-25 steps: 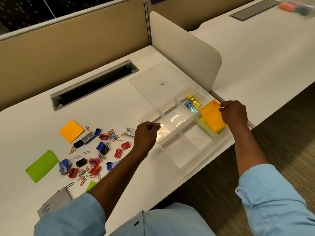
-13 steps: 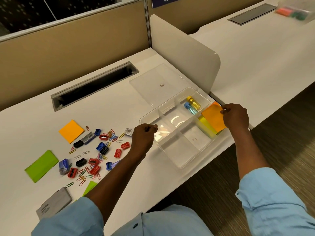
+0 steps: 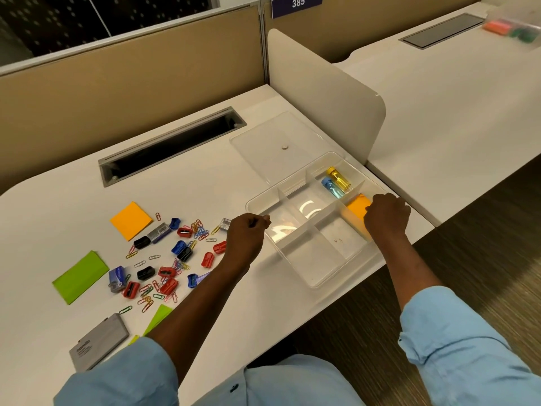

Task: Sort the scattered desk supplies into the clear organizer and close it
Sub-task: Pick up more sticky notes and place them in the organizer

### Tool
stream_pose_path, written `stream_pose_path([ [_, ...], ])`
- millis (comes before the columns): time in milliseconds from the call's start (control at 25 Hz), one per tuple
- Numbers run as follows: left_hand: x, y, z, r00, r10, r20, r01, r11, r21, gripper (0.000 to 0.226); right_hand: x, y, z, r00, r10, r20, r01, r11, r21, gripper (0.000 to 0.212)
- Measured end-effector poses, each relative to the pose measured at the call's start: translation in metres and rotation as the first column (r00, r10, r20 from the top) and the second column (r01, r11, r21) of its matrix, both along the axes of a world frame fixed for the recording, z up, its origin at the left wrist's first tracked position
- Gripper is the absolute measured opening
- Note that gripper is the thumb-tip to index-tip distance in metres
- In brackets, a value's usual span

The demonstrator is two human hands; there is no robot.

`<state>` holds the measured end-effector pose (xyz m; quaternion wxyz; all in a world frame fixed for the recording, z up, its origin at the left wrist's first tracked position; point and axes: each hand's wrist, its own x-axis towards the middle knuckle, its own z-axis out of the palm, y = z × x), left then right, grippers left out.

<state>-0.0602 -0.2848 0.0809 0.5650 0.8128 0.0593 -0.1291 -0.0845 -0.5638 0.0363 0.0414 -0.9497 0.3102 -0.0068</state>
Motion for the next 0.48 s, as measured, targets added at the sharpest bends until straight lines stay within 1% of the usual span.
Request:
stream_pose_path([
  [120, 0.000, 0.007, -0.003, 1.000, 0.024, -0.009, -0.024, 0.999, 0.033, 0.023, 0.000, 0.012, 0.003, 0.998, -0.029, 0.054, 0.029, 1.000, -0.003, 0.024],
  [160, -0.001, 0.010, -0.003, 0.999, 0.031, -0.015, -0.030, 0.998, 0.048, 0.024, 0.000, 0.019, 0.005, 0.994, -0.020, 0.111, 0.019, 1.000, 0.014, 0.027],
  [240, -0.004, 0.011, -0.002, 1.000, 0.018, -0.023, -0.017, 0.998, 0.066, 0.027, -0.001, 0.036, 0.012, 0.961, -0.002, 0.275, -0.017, 0.998, 0.067, 0.031],
  [360, -0.008, 0.027, 0.002, 0.999, 0.042, -0.022, -0.040, 0.995, 0.095, 0.032, 0.006, 0.088, 0.019, 0.873, 0.131, 0.471, -0.209, 0.971, 0.117, 0.029],
  [440, -0.009, 0.041, 0.000, 0.998, 0.051, -0.024, -0.048, 0.990, 0.130, 0.036, 0.007, 0.125, 0.024, 0.817, 0.191, 0.543, -0.339, 0.923, 0.185, 0.026],
  [480, -0.011, 0.050, -0.001, 0.999, 0.046, -0.027, -0.041, 0.986, 0.159, 0.034, 0.006, 0.144, 0.027, 0.798, 0.226, 0.559, -0.401, 0.892, 0.211, 0.024],
])
